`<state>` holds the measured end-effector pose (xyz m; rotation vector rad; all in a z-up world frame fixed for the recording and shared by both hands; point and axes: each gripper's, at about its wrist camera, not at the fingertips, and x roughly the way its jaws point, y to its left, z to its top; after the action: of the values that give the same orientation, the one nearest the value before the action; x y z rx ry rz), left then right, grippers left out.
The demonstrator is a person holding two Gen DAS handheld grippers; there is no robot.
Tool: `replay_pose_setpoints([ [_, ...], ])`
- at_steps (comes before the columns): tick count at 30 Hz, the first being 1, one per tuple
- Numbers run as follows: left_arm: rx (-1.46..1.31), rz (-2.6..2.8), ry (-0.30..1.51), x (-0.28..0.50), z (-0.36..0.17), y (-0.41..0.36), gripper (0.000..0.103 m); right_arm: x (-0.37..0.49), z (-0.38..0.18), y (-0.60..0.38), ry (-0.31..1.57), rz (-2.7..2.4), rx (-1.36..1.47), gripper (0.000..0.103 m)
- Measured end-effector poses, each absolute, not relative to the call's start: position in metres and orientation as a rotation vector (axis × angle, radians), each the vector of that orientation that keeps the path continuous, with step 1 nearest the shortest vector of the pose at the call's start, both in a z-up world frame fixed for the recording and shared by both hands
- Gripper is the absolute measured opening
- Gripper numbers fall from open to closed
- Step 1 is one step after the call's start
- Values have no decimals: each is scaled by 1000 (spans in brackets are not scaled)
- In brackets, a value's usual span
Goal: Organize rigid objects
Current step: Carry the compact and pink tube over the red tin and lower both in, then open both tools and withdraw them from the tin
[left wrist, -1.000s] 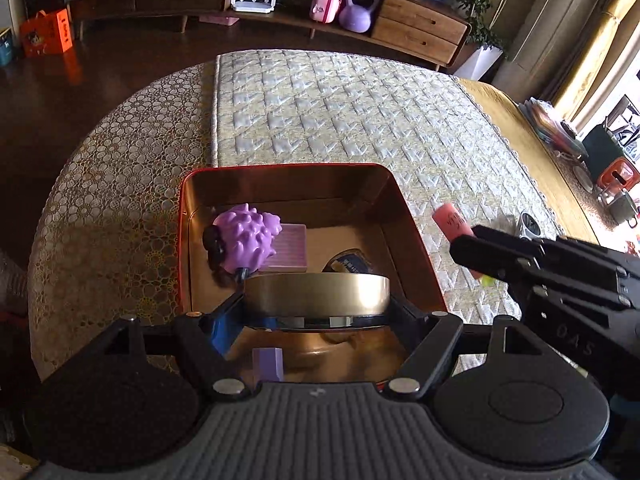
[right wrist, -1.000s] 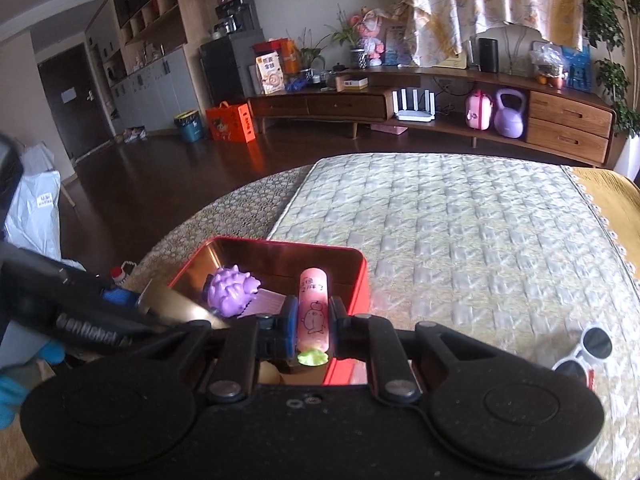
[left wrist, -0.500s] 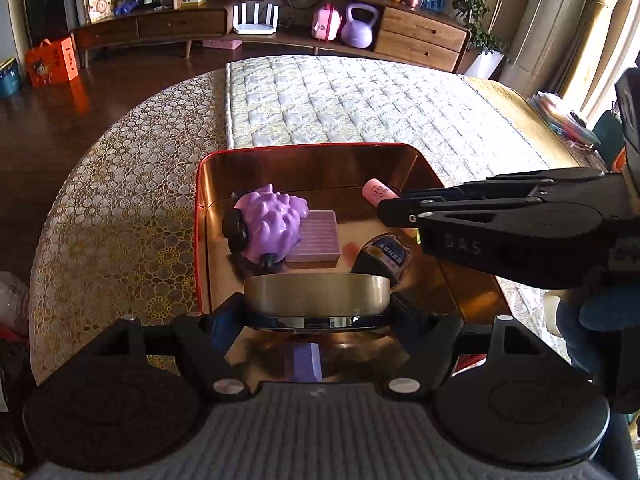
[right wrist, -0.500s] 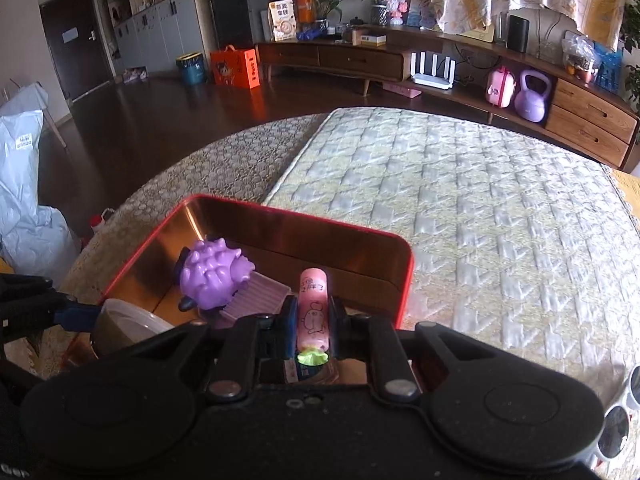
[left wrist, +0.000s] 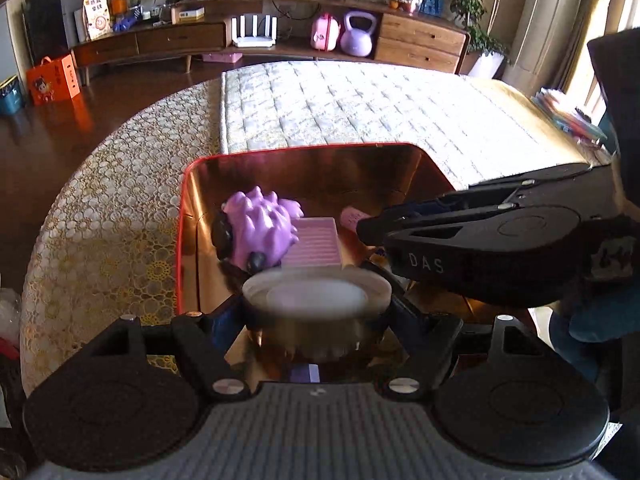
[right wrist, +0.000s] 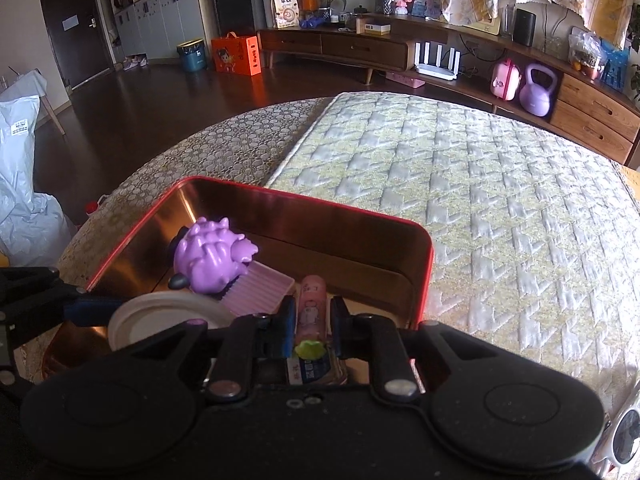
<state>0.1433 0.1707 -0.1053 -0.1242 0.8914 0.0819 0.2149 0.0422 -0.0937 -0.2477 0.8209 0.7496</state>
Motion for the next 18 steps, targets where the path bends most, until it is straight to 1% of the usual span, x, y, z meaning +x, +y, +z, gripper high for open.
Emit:
replay_pose_setpoints([
  [9,-120,93,903,139,-105,167,77,209,-84,24,829,747,-167,24],
  [11,-135,95,905,138,-104,169,77,207,-81,19,828,752,-146,26],
  [13,-141,101,902,136,-103,169,77,206,-77,13,828,752,-118,31],
  [18,-153,112,901,131,-98,169,77,198,-66,0,814,764,-56,34],
])
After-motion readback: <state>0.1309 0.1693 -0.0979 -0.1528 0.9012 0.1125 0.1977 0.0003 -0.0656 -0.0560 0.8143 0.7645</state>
